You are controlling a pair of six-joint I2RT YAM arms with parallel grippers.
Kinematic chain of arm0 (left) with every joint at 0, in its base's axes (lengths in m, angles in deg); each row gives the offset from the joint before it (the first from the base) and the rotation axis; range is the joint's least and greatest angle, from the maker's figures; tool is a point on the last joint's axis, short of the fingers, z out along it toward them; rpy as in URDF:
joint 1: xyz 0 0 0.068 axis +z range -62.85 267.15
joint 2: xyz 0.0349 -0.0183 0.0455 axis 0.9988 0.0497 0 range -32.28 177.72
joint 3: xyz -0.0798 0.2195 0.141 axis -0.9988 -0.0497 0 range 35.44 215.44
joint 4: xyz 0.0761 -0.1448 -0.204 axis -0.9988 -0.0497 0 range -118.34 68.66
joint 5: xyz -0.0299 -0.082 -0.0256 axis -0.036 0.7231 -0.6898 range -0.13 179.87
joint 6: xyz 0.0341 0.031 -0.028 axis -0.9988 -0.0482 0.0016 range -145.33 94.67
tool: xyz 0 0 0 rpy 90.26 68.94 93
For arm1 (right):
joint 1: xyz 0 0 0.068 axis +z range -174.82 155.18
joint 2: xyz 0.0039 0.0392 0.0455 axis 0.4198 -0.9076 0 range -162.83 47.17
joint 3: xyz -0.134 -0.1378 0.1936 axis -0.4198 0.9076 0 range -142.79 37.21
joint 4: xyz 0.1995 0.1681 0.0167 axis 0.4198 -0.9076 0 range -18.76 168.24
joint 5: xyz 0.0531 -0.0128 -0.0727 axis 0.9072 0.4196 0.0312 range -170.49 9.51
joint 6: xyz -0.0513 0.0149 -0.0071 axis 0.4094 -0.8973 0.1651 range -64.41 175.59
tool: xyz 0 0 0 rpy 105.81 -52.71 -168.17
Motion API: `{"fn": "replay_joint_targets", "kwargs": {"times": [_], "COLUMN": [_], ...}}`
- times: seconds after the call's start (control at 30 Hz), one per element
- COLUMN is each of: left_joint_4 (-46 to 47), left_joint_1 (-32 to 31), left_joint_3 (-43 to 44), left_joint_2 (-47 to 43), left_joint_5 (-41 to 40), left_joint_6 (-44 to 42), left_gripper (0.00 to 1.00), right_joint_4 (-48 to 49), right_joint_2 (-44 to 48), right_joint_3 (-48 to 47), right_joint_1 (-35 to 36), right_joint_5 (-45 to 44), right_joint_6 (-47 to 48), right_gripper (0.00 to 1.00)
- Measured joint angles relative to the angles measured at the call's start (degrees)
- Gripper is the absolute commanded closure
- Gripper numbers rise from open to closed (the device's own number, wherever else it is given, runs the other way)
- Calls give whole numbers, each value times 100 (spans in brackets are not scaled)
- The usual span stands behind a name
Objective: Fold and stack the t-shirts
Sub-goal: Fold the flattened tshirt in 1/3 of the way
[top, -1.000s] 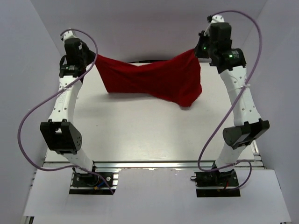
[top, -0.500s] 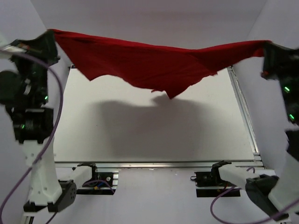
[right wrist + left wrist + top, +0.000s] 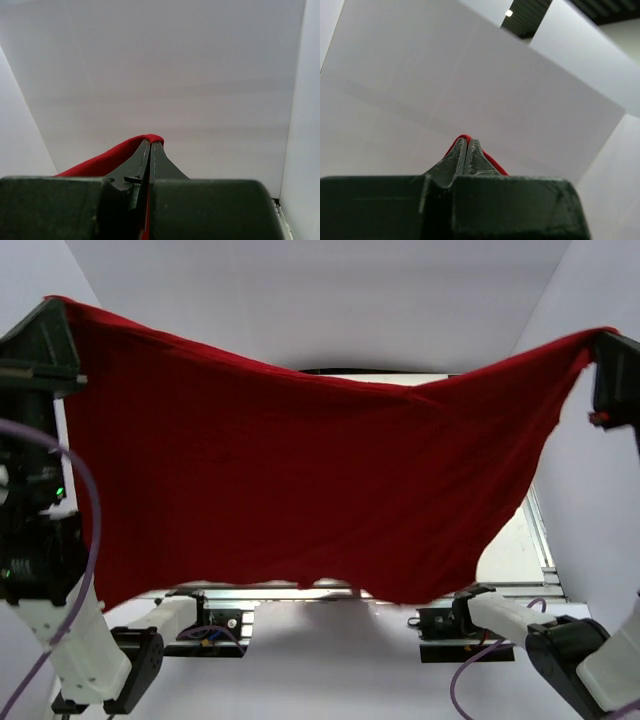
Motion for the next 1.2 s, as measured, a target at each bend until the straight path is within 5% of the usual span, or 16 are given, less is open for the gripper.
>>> {"fn": "replay_joint_targets", "kwargs": {"times": [0.3,0.5,0.77,0.93,1.13,1.2], "left_joint_4": [4,387,1008,741,280,341], "left_joint_1": [0,0,0,0,0,0], "left_joint_3": [-802,-2020,-2892,-1602,791,929], "left_joint_2": [577,804,1655,2907,3685,3383], "left_joint_5": [-15,-20,-22,-7,52,50], "left_joint_6": [-155,-280,-407,-577,-750,-796], "left_gripper": [100,100,100,100,100,100], "right_joint_4": [13,280,468,649,1209,1475], "right_joint_2": [-809,-1069,-2428,-3659,-3128,-2734], "right_joint_3": [227,1279,1257,-142,-101,-55], "right_joint_1": [0,0,0,0,0,0], "right_joint_5": [195,260,131,11,-76,-129], "right_joint_6": [2,52,372,549,907,1025], "right_gripper": [100,100,100,100,100,100]}}
